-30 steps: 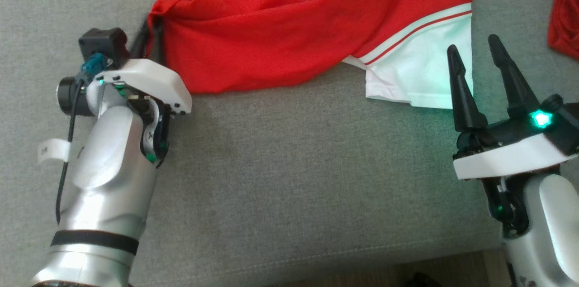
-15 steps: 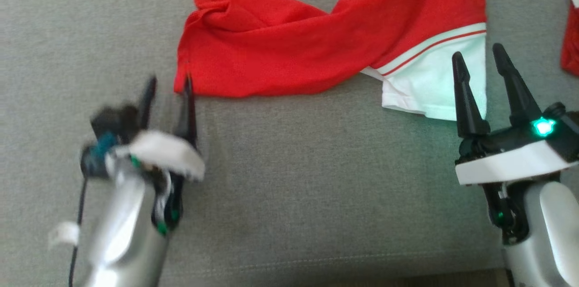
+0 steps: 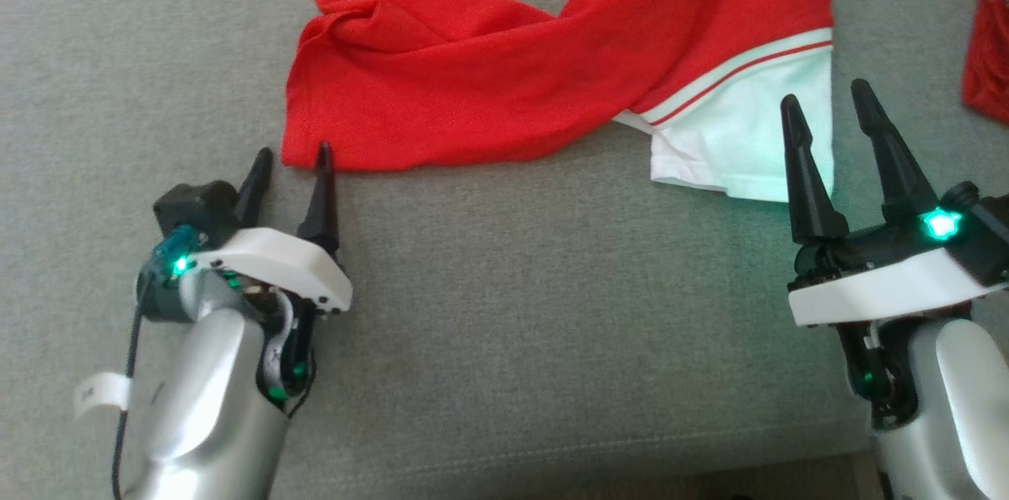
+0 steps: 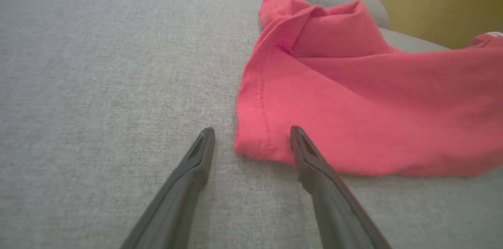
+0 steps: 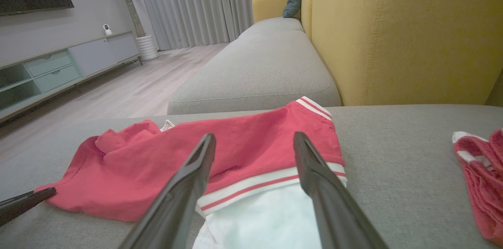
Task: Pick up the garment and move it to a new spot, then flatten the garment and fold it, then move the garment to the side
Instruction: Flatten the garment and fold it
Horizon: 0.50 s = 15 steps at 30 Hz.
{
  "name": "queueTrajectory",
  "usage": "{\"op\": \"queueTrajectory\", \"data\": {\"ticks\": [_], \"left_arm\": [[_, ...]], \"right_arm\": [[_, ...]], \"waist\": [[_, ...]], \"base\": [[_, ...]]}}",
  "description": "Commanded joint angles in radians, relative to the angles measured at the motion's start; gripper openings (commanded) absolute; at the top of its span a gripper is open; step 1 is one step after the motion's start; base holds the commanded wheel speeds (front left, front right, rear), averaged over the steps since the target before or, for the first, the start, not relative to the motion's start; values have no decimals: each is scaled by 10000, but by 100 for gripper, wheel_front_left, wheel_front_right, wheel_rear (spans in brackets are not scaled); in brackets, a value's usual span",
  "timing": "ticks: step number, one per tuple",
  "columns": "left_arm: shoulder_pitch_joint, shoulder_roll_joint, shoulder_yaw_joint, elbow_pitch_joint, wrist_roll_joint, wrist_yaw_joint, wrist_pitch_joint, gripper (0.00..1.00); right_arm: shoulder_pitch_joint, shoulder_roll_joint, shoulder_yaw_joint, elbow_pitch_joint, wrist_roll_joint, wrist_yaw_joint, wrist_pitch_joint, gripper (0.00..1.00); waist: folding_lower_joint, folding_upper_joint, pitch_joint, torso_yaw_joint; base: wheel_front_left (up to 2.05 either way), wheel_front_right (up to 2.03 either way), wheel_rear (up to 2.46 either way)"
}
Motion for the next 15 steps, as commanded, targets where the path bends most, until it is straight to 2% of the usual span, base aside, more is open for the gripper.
{"op": "queueTrajectory", "data": {"ticks": [1,4,5,6,7,15], "left_arm": [[-289,287,410,-171,0,68,23,100],[-390,357,472,248,-81,118,212,100],[-408,390,455,360,-67,122,244,45],[-404,397,429,434,-83,89,279,8],[-378,386,404,470,-128,28,309,0],[496,435,191,-298,-169,-82,104,0]], "right_arm": [[-52,21,166,-312,44,65,-4,100],[-28,29,149,-254,68,65,-44,100],[-15,27,151,-237,73,65,-54,100],[-1,27,155,-222,77,65,-66,100],[16,28,150,-199,82,65,-77,100],[673,276,-260,121,3,65,134,100]], "waist": [[0,0,40,-101],[0,0,49,-216],[0,0,44,-245],[0,0,32,-268],[0,0,5,-278],[0,0,-509,149]], "base": [[0,0,0],[0,0,0],[0,0,0],[0,0,0],[0,0,0],[0,0,0]]}}
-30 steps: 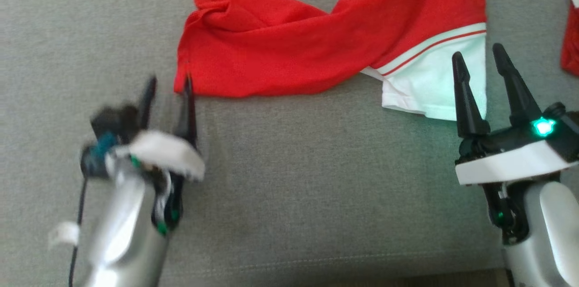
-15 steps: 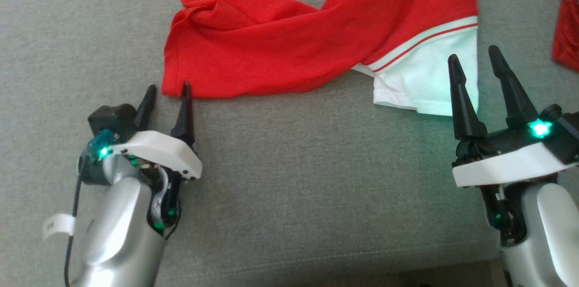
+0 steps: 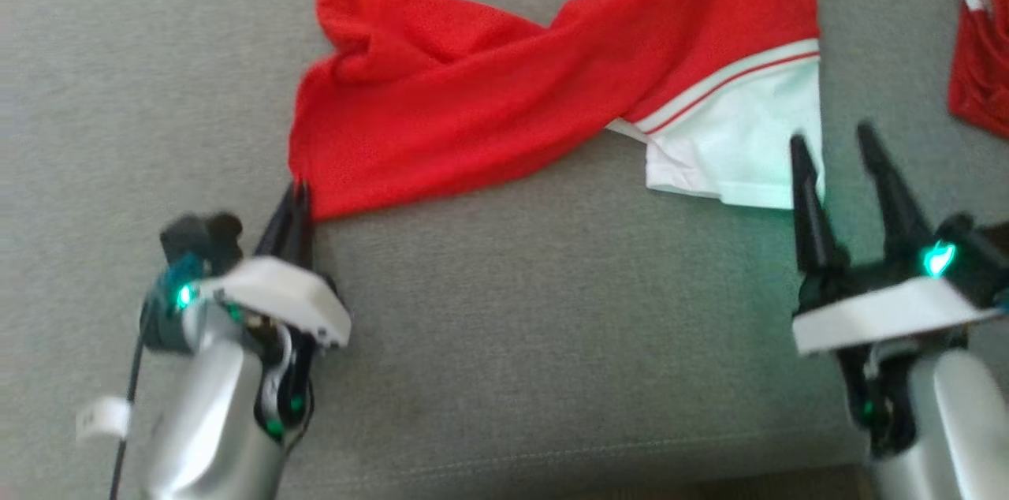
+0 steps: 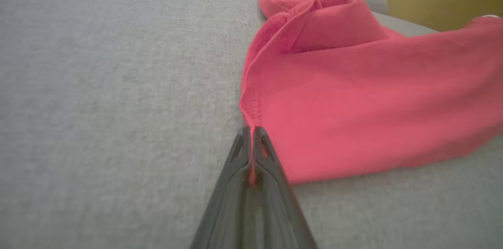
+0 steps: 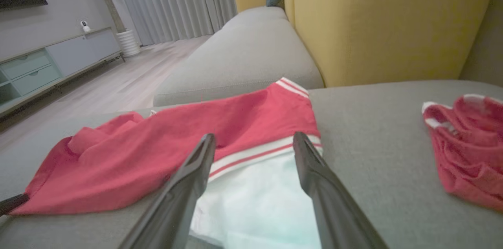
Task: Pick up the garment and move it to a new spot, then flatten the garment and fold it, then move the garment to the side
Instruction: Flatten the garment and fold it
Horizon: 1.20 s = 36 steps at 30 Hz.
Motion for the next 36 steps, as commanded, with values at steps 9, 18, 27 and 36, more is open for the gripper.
{"op": "queueTrajectory", "data": {"ticks": [9,18,27,36], "left_arm": [[1652,342,361,-1789,-247,415,-267,0],[1892,58,443,-1623,-226,522,-1047,100],[2322,-20,698,-2325,65,382,-1326,100],[3391,-335,770,-3534,604,317,-1341,100]], "right_arm": [[1325,465,-233,-33,-173,65,87,100],[1297,761,-370,213,-541,65,-182,100],[1515,852,-562,363,-786,65,-537,100],[1757,869,-710,587,-1044,65,-1101,100]], "waist": [[0,0,-682,597],[0,0,-1484,650],[0,0,-2357,861],[0,0,-3187,1080]], "base": [[0,0,0],[0,0,0],[0,0,0],[0,0,0]]}}
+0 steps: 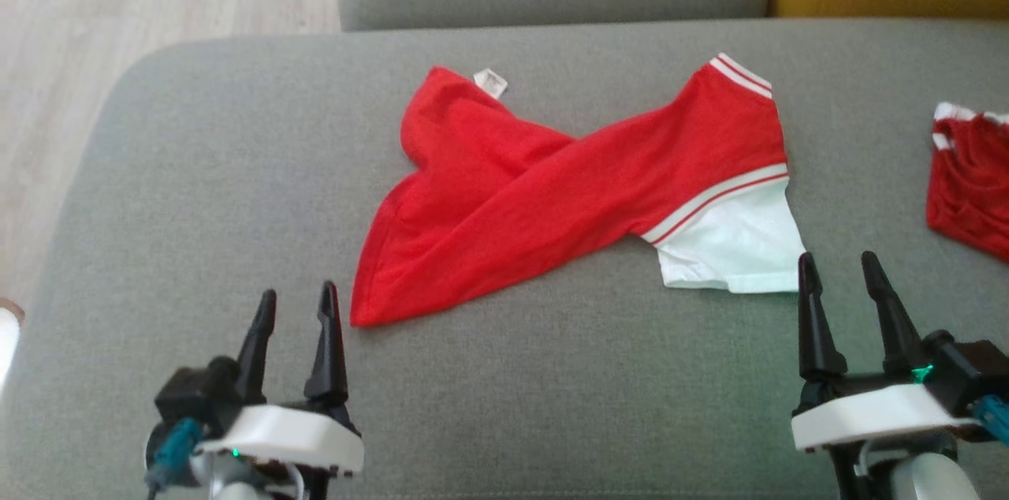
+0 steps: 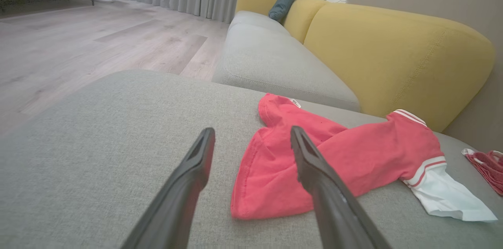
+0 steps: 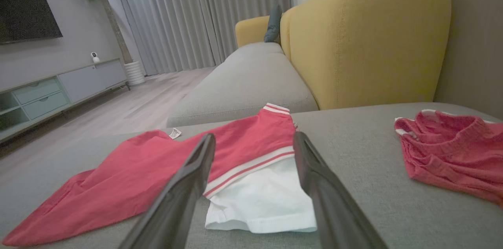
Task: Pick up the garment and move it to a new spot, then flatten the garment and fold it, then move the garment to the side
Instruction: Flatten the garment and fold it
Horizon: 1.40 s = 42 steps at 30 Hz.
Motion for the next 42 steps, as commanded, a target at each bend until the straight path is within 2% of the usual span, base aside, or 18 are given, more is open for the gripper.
{"op": "queueTrajectory", "data": {"ticks": [1,18,23,25,33,41,42], "left_arm": [[-222,-7,345,-391,108,-27,-122,100],[86,-245,257,-416,473,-92,-123,100],[20,-270,254,-396,493,-117,-123,100],[-57,-289,209,-397,511,-142,-123,100],[-406,-343,80,-362,540,-188,-124,100],[-669,-378,97,-333,538,-209,-124,100],[-683,-381,110,-335,538,-204,-124,100]], "right_arm": [[-185,-42,240,-265,-85,65,-143,100],[-344,-40,215,291,-231,65,-431,100],[-503,-40,-612,658,-361,65,-62,100],[-852,-40,-1133,1079,-313,65,457,100],[-2382,-40,-1825,2980,-690,65,1682,100],[-3287,-40,-2008,4698,-813,65,1903,100],[-3345,-40,-1955,4891,-753,65,1926,97]], "waist": [[1,-1,-195,93],[1,-1,-313,233],[1,-1,-154,241],[1,-1,60,285],[1,-1,890,605],[1,-1,1358,880],[1,-1,1383,882]], "base": [[0,0,0],[0,0,0],[0,0,0],[0,0,0],[0,0,0],[0,0,0],[0,0,0]]}}
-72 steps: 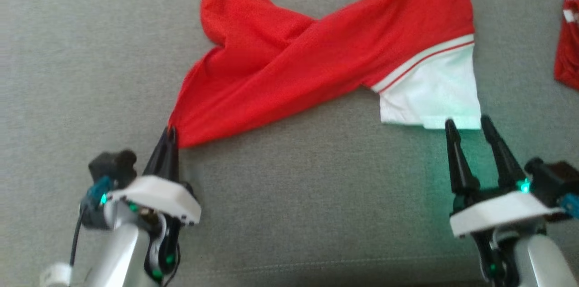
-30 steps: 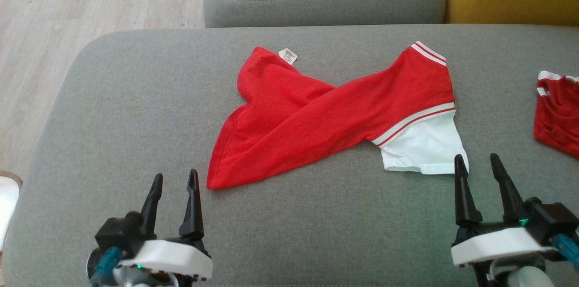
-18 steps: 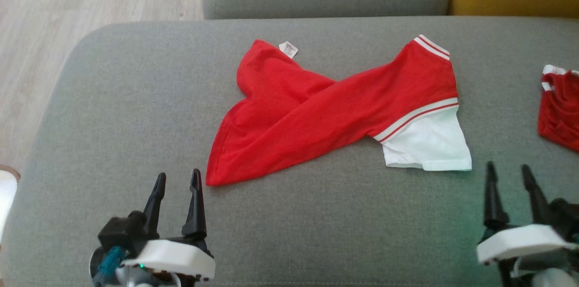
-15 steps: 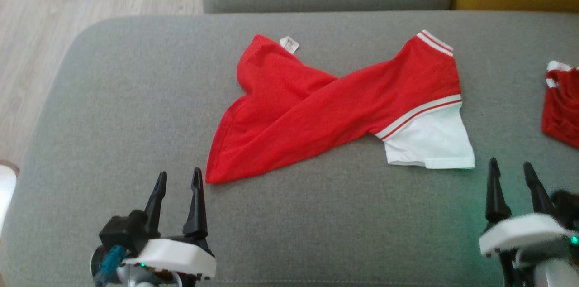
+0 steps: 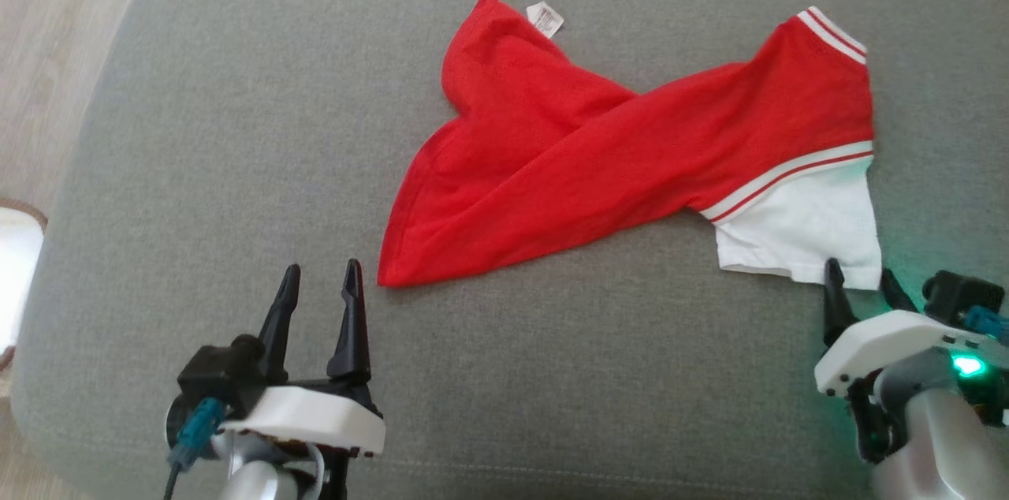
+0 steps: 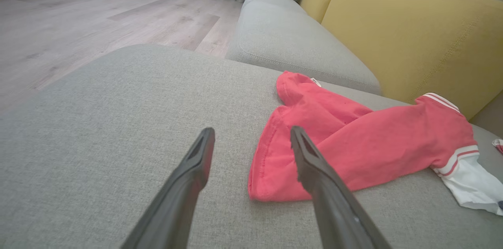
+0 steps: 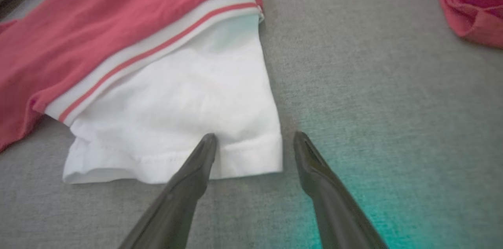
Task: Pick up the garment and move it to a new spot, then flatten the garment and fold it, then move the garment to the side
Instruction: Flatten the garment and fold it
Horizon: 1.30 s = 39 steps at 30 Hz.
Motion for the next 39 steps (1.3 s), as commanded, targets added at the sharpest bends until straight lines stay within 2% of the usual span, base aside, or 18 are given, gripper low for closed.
{"op": "queueTrajectory", "data": {"ticks": [1,2,3,4,8,12,20,25,31,39], "left_arm": [[-358,-39,341,-286,93,-10,-124,100],[-360,-42,360,-288,94,-6,-124,100],[-357,-44,378,-285,97,-2,-124,100],[-353,-46,393,-276,101,3,-124,100],[-323,-52,414,-245,120,-24,-124,100],[-203,-56,232,-46,84,-154,-124,100],[205,-60,-575,739,-369,-504,541,100],[172,-62,-784,1046,-1220,-521,935,100],[-362,-63,-737,1670,-2314,-425,870,100],[-1188,-63,-848,2663,-2799,-338,791,100]], "right_arm": [[-359,-59,304,-68,109,65,2,71],[-388,-59,349,81,199,65,10,37],[-411,-59,385,186,280,65,-25,13],[-428,-59,399,247,365,65,-106,0],[-356,-59,404,117,559,65,-638,0],[105,-59,352,-634,553,65,-900,0],[1741,-59,34,-3248,630,65,-327,0],[2342,-59,93,-4374,887,65,133,0],[2567,-58,328,-4773,1106,65,334,0],[2529,-58,589,-4866,1143,65,362,0]], "waist": [[-1,0,63,27],[-1,0,69,10],[-1,0,67,-17],[-1,0,57,-56],[-1,0,-35,-268],[-1,0,-141,-453],[-1,0,-197,-734],[-1,0,-189,-856],[-1,0,-172,-968],[-1,0,-60,-1145]], "base": [[0,0,0],[0,0,0],[0,0,0],[0,0,0],[0,0,0],[0,0,0],[0,0,0],[0,0,0],[0,0,0],[0,0,0]]}}
